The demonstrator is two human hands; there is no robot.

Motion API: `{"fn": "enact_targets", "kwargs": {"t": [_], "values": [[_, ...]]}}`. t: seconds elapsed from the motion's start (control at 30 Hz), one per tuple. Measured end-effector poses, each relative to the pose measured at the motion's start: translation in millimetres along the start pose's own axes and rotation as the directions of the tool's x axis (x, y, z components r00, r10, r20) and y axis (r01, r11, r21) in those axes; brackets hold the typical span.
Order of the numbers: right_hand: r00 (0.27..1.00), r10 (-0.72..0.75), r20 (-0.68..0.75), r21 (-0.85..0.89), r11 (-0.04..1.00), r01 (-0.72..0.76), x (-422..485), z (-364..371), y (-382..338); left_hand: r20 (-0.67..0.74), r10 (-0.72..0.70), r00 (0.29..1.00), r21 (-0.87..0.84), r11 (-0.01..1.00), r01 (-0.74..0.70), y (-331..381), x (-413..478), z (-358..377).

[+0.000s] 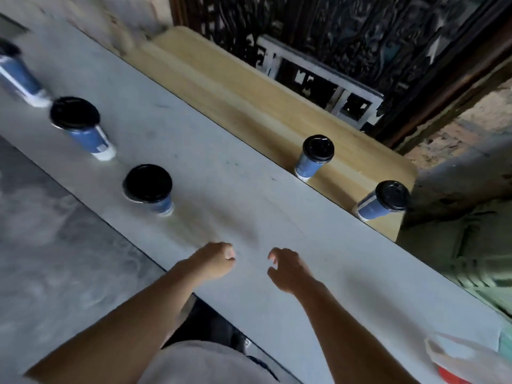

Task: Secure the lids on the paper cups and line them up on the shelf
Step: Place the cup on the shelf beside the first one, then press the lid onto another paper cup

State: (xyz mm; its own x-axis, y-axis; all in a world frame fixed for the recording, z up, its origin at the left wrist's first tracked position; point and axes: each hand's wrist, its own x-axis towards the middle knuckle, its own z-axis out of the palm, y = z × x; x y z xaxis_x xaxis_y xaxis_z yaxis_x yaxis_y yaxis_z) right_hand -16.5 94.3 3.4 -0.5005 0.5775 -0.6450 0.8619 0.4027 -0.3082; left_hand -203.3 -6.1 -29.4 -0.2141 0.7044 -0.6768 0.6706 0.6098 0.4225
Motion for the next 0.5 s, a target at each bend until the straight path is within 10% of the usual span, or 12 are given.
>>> {"fn": "enact_targets", "kwargs": {"t": [0.33,0.5], "values": [[0.992,-0.125,0.023,0.021,0.992,0.124,-1.7,31.3,-97.6,0.096,-0.147,0.984,-0.128,0.979,0.159,-122.6,-67.5,-65.0],[0.993,0.076,-0.090,0.337,0.941,-0.041,27.3,27.0,-155.8,0.000,-0.197,0.980,-0.400,0.899,0.180,-186.9,-51.6,-140.0]]}}
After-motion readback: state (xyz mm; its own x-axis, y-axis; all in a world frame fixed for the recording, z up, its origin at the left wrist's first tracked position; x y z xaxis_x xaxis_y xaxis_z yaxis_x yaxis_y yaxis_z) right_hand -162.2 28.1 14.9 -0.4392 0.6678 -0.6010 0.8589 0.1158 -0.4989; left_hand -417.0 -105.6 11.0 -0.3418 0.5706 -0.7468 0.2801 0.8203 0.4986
